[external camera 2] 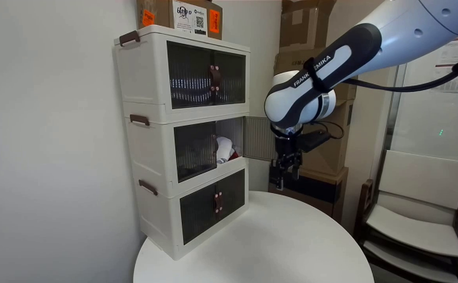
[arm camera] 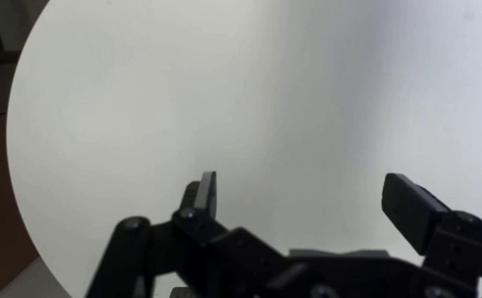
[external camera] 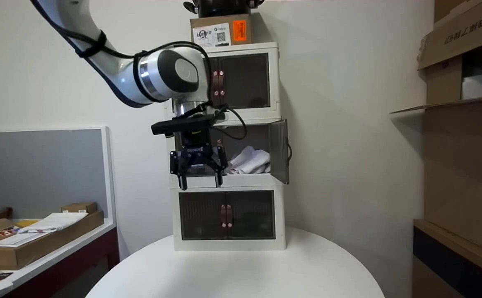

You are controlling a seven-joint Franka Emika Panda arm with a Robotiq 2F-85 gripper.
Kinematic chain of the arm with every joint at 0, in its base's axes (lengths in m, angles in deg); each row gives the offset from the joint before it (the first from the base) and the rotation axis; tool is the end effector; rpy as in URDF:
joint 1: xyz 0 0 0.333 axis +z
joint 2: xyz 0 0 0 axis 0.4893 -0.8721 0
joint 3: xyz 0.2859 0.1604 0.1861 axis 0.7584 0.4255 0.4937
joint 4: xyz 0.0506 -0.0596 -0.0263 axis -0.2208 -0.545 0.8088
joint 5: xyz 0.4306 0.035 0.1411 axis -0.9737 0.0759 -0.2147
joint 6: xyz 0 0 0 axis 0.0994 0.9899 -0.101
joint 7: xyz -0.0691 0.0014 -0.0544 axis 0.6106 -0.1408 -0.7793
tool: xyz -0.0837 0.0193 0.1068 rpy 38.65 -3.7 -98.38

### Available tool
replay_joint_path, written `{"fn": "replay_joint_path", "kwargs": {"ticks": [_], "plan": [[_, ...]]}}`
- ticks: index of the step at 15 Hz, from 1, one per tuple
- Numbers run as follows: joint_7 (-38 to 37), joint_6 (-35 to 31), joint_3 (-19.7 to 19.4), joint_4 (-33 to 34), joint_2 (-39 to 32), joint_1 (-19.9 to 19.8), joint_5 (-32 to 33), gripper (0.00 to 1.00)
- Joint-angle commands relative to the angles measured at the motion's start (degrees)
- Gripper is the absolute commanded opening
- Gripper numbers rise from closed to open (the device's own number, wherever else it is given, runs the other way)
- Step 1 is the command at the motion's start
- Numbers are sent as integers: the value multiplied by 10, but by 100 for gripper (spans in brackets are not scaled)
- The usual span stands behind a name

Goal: Move the towel to the cabinet in the middle

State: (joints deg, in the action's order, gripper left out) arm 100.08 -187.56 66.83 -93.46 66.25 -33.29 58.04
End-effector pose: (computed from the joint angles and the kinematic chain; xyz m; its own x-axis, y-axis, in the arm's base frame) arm 0.5478 -0.0632 0.4037 0.9770 0.2113 -0.0273 0.2130 -0.9707 0.1112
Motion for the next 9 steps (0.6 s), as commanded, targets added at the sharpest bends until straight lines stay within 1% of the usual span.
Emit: {"fn": "replay_joint_path", "kwargs": {"ticks": [1, 3, 4, 5, 9], "plan": [[-40, -72, 7, -67, 48, 16, 15, 100], [-60, -101, 8, -95, 68, 24, -21, 100], [-83, -103, 7, -103, 75, 26, -46, 100], [-53, -83, 5, -67, 38, 23, -18, 100], [-74, -89, 6, -88, 61, 26, -38, 100]]}}
